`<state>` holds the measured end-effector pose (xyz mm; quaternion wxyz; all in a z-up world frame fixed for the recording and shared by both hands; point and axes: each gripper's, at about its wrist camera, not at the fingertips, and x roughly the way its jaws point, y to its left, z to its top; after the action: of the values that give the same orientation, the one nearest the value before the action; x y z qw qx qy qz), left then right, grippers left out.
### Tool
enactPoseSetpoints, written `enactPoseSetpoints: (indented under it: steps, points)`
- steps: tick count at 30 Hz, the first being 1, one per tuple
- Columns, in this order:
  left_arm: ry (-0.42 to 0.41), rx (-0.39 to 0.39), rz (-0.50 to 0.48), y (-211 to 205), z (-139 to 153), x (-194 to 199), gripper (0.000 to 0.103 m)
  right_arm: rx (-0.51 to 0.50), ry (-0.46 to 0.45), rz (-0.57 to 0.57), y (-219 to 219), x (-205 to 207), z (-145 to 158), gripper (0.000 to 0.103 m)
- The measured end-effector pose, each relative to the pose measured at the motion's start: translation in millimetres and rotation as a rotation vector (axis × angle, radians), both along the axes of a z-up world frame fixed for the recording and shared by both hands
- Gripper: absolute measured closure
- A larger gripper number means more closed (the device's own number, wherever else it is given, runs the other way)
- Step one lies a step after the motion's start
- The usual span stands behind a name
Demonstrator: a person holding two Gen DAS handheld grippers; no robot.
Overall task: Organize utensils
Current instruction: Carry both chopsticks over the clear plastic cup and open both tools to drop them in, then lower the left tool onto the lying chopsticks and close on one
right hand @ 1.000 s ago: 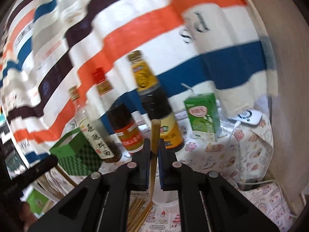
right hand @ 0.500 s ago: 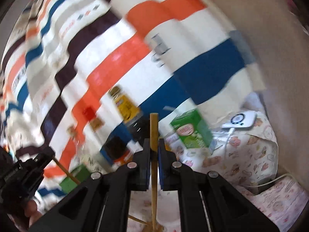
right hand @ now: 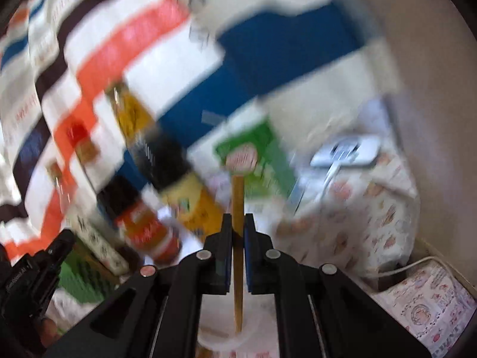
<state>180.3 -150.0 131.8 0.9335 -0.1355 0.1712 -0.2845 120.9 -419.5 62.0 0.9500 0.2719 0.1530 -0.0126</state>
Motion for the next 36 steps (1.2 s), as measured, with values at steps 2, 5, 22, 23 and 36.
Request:
enactPoseSetpoints:
  steps: [2, 5, 22, 23, 36]
  points:
    - [0.037, 0.026, 0.003, -1.3, -9.7, 4.3, 0.097, -0.028, 0.027, 0.01, 5.3, 4.5, -3.5, 0.096]
    - [0.077, 0.027, -0.003, 1.8, -18.3, 9.4, 0.097, -0.062, 0.085, 0.025, 11.1, 11.7, -7.3, 0.095]
    - [-0.033, 0.233, 0.232, 68.6, 11.0, -35.8, 0.003, -0.191, 0.173, 0.027, 32.6, -7.5, 27.2, 0.025]
    - [-0.037, 0.251, 0.251, 76.5, 11.7, -40.5, 0.0, -0.208, 0.153, 0.027, 36.8, -13.1, 32.3, 0.025]
    - [-0.03, 0.324, 0.372, 137.5, 11.5, -112.2, 0.0, -0.321, 0.087, 0.209, 108.8, -70.1, 43.7, 0.02]
